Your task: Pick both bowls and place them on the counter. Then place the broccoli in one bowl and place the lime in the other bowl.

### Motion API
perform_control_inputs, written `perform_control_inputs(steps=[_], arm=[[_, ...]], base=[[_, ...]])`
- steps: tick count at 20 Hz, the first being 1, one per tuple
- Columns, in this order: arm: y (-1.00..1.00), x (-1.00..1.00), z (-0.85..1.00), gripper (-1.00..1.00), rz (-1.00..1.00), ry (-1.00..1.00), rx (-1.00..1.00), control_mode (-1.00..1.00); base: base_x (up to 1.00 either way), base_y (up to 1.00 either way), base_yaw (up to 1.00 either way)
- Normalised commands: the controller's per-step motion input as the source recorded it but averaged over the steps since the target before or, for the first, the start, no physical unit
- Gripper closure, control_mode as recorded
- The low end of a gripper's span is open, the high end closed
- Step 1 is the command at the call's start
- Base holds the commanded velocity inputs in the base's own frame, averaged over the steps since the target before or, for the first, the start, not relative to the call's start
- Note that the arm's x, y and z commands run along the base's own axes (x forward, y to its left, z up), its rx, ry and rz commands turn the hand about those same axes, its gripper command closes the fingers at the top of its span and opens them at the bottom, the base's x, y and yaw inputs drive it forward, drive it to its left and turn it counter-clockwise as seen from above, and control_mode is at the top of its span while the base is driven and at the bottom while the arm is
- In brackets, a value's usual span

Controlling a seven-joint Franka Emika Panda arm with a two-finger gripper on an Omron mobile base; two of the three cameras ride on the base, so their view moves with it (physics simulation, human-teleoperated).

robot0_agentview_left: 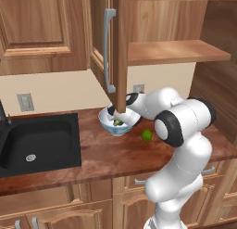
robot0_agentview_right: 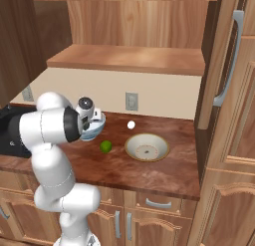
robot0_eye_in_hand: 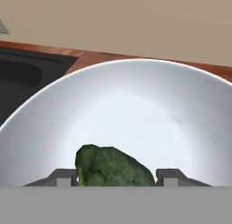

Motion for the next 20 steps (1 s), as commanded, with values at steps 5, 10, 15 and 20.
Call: perform_control_inputs(steps=[5, 10, 15, 20], arm=[[0.01, 0.08, -0.17, 1.0, -0.01, 0.0, 0.01, -1.0], [0.02, 0.1, -0.16, 1.0, -0.01, 0.0, 0.0, -1.0], [0.01, 0.06, -0.14, 1.0, 0.0, 0.0, 0.0, -1.0], [0.0, 0.04, -0.1, 1.0, 0.0, 0.02, 0.0, -1.0]], base=[[0.0, 0.0, 0.0], [0.0, 0.0, 0.0], [0.0, 0.0, 0.0], [0.0, 0.0, 0.0]])
